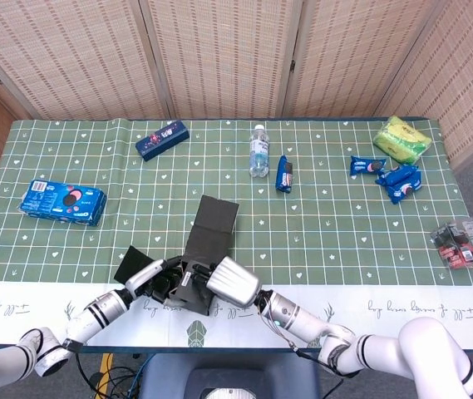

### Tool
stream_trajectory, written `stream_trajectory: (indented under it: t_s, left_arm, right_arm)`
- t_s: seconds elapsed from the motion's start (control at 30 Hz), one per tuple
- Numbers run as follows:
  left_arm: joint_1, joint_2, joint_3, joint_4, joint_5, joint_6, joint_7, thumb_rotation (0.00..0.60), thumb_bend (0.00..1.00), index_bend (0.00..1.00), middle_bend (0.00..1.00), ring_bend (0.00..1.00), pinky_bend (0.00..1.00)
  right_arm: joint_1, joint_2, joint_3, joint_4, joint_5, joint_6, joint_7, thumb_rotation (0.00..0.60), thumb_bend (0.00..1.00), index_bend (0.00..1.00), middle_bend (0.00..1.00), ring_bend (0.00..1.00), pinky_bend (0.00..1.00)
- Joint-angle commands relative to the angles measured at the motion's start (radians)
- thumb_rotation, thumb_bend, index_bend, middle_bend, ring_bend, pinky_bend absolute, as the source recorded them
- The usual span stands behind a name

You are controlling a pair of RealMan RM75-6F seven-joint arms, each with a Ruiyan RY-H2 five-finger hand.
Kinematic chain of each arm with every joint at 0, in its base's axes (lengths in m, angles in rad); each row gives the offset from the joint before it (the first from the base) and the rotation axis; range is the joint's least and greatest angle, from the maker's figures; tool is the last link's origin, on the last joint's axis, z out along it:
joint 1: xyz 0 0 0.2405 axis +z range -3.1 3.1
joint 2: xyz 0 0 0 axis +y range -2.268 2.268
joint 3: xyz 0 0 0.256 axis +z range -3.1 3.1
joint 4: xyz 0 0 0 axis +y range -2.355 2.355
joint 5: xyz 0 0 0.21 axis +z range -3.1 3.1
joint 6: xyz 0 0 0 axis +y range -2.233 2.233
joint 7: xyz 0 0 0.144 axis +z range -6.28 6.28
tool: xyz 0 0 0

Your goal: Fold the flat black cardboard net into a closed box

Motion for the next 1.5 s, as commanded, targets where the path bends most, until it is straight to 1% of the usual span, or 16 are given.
stream_trajectory:
  t_s: [0.03, 0.23, 0.43, 0.97, 1.1, 1.27, 1.5]
  left_arm:
    - [0.002, -0.006, 0.002, 0.008, 0.004, 0.004, 0.007, 0.600, 0.16, 0.19, 0.21, 0.50, 0.75]
    - [0.008, -0.015, 0.006, 0.020, 0.008, 0.014, 0.015, 0.600, 0.16, 0.16, 0.21, 0.50, 0.75]
    - [0.012, -0.014, 0.005, 0.023, 0.009, 0.026, 0.016, 0.600, 0.16, 0.13, 0.21, 0.49, 0.74]
    - [0.006, 0.005, 0.012, -0.001, 0.021, 0.036, 0.018, 0.600, 0.16, 0.01, 0.03, 0.45, 0.73]
    - [0.003, 0.009, 0.015, -0.006, 0.022, 0.032, 0.013, 0.600, 0.16, 0.00, 0.02, 0.45, 0.73]
    - [0.002, 0.014, 0.015, -0.012, 0.021, 0.032, 0.006, 0.600, 0.16, 0.00, 0.02, 0.45, 0.73]
    - [-0.001, 0.017, 0.012, -0.021, 0.015, 0.027, -0.005, 0.600, 0.16, 0.00, 0.02, 0.45, 0.73]
  right_arm:
    - [0.004, 0.003, -0.012, 0.008, -0.008, -0.007, 0.006, 0.600, 0.19, 0.35, 0.33, 0.71, 0.97]
    - [0.009, 0.008, -0.025, 0.009, -0.014, -0.020, 0.015, 0.600, 0.23, 0.39, 0.35, 0.72, 0.97]
    - [0.012, 0.017, -0.031, 0.001, -0.020, -0.023, 0.021, 0.600, 0.23, 0.39, 0.35, 0.72, 0.97]
    - [0.009, 0.056, -0.044, -0.047, -0.024, -0.030, 0.006, 0.600, 0.23, 0.39, 0.35, 0.73, 0.97]
    - [0.012, 0.065, -0.046, -0.059, -0.023, -0.040, 0.002, 0.600, 0.23, 0.39, 0.35, 0.73, 0.97]
    - [0.022, 0.088, -0.053, -0.086, -0.030, -0.063, -0.010, 0.600, 0.26, 0.39, 0.35, 0.73, 0.97]
    - [0.062, 0.144, -0.060, -0.140, -0.035, -0.141, -0.029, 0.600, 0.32, 0.39, 0.36, 0.74, 0.97]
